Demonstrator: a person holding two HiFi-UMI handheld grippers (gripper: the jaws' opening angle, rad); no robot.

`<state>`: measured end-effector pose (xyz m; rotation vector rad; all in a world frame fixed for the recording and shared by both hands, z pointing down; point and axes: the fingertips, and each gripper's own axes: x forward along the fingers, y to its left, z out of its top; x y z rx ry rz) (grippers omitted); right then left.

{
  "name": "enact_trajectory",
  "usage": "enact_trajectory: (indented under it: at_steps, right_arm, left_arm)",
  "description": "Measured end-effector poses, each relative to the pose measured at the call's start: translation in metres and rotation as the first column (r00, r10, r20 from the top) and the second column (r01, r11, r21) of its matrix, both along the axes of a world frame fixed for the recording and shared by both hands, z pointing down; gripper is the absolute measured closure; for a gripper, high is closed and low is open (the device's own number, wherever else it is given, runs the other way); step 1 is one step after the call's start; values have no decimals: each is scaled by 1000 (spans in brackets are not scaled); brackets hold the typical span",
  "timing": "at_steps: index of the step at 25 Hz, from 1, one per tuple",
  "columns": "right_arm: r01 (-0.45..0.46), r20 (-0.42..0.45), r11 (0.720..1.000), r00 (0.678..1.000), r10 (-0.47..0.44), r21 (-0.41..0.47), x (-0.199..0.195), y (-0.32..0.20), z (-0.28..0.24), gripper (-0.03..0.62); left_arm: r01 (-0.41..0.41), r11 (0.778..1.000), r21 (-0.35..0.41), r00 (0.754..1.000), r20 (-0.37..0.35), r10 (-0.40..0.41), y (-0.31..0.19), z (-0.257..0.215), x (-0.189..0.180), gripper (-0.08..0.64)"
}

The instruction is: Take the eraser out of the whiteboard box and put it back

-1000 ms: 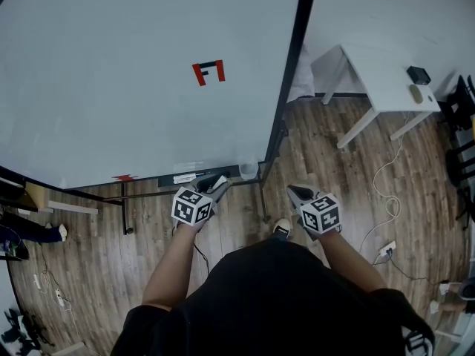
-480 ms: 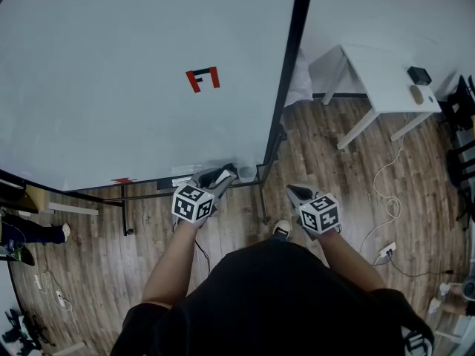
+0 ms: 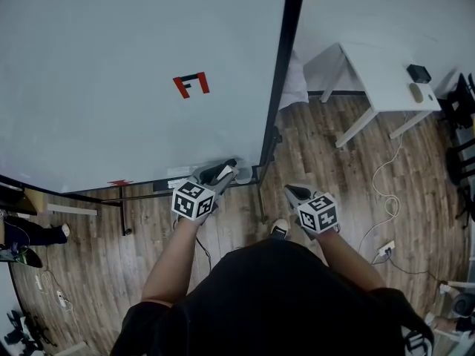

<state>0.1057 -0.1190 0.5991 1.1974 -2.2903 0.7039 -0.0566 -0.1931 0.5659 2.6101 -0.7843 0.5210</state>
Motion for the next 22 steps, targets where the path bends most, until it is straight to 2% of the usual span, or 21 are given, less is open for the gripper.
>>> enact_trajectory:
  at_steps: [14,22]
  right_arm:
    - [-8,-5,1000,1000,8,-23,23,-7,10,598]
    - [-13,-9,999,1000,13,-38,39,-8,16,598]
  left_arm:
    - [-22,1000,-8,1000,-19,22,-12,8,29,405]
    - [-33,999,-29,999,14,34,-12,25,41,404]
